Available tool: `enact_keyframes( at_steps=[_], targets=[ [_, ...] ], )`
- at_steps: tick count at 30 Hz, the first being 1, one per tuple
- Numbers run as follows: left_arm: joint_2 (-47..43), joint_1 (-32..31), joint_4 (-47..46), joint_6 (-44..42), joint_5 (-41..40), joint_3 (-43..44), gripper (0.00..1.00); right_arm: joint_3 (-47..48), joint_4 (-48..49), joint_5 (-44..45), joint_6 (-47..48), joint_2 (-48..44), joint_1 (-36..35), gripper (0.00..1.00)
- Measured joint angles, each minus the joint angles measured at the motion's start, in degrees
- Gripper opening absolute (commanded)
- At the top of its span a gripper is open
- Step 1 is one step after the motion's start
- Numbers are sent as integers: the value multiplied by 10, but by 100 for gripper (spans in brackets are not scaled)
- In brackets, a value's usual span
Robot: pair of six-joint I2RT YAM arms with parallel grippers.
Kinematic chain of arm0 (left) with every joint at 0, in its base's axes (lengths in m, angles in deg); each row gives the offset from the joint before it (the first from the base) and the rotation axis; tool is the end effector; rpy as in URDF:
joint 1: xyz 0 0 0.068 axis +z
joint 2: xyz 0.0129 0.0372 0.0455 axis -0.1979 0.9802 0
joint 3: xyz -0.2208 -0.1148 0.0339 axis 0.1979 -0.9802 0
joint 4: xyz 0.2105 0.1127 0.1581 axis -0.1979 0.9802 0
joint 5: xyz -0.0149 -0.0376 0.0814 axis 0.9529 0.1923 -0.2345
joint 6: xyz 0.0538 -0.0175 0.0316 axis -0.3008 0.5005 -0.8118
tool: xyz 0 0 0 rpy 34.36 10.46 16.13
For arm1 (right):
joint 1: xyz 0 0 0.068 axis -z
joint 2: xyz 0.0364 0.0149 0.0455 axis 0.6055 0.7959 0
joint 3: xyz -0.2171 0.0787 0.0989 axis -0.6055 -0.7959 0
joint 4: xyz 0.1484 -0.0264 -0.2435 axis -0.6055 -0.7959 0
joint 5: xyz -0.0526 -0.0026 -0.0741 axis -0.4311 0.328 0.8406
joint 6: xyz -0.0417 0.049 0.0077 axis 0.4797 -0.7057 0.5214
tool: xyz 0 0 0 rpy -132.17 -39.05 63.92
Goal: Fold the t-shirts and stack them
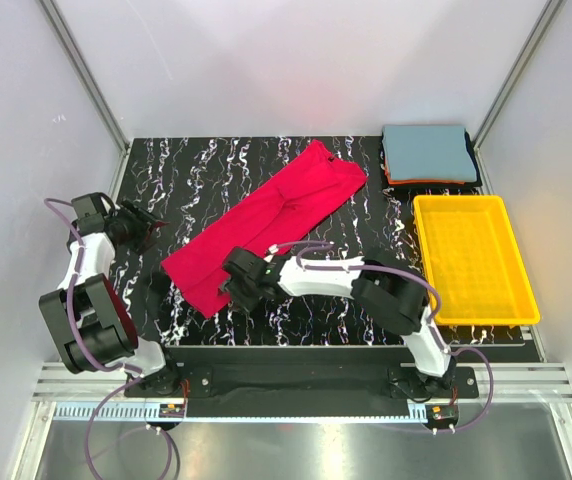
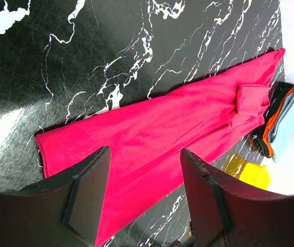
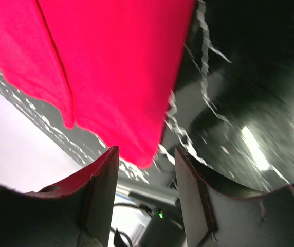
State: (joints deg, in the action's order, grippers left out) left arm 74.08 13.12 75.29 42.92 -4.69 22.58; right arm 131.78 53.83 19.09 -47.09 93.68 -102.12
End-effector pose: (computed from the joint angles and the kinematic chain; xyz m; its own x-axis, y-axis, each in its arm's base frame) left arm 0.3090 0.1144 0.1811 -0.5047 -0.8156 -0.2829 -0.4931 0.5414 -0.6810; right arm 0.1978 0.4147 0.1159 -0.8204 0.5699 0.0458 0.4900 0.6597 0.5698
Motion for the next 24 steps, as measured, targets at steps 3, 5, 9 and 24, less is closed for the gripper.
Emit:
enact_keyframes(
  at_steps=[3, 5, 9, 24],
  targets=[
    [0, 0, 0, 0, 0, 0, 62, 23, 14, -6, 1, 40, 1, 54],
    [0, 0, 0, 0, 0, 0, 62, 27, 19, -12, 2, 51, 1, 53],
    [0, 0, -1, 0, 0, 0, 62, 36, 42, -35, 3, 66, 0, 52],
    [1, 2, -2, 0, 1, 0, 62, 37, 70, -49, 2, 76, -34, 45]
  ],
)
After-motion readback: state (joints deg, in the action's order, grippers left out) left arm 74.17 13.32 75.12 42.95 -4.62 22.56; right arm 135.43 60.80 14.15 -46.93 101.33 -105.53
